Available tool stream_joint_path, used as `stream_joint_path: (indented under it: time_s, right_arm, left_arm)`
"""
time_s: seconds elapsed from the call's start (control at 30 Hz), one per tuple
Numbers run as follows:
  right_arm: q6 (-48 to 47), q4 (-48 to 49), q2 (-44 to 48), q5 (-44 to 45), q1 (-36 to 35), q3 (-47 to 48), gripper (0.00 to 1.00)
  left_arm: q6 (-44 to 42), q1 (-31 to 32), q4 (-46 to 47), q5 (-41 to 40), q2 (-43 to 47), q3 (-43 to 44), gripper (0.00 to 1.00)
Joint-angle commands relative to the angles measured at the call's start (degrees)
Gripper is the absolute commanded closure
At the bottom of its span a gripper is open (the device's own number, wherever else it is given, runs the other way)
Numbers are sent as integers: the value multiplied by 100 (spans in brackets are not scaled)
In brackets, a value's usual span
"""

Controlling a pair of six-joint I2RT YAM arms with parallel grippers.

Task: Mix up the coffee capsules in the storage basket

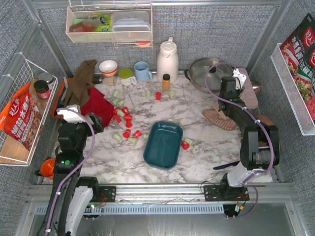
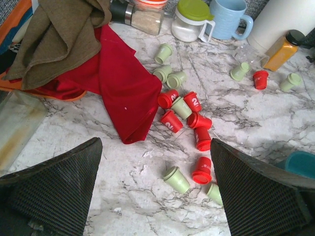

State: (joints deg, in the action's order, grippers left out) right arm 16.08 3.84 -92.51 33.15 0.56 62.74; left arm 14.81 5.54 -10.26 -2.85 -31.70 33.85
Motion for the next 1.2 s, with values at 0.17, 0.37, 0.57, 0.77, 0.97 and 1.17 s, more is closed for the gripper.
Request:
stream_joint_path:
  time_s: [0.17, 0.37, 0.57, 0.77, 0.97, 1.17]
  right_arm:
    - [-195, -915, 0, 27, 41, 651, 6]
    - [-298, -1460, 718, 223, -180, 840, 1]
    - [-517, -1828, 2013, -26, -1085, 407, 2]
    - [-144, -2153, 3260, -907, -2266, -784, 12]
    - [1065, -2300, 4099, -1122, -3193, -2078, 22]
    - [1973, -2133, 4360, -913, -3984, -2856, 34]
  left_arm:
    - [-66, 5, 187, 48, -134, 7, 1]
    - [-79, 4, 181, 48, -134, 15, 1]
    - [-26, 2, 173, 106, -121, 27, 1]
    - [18, 7, 165, 198, -265, 28, 1]
    - [-10, 2, 167, 330, -435, 53, 2]
    - [-78, 6, 113, 157, -418, 72, 2]
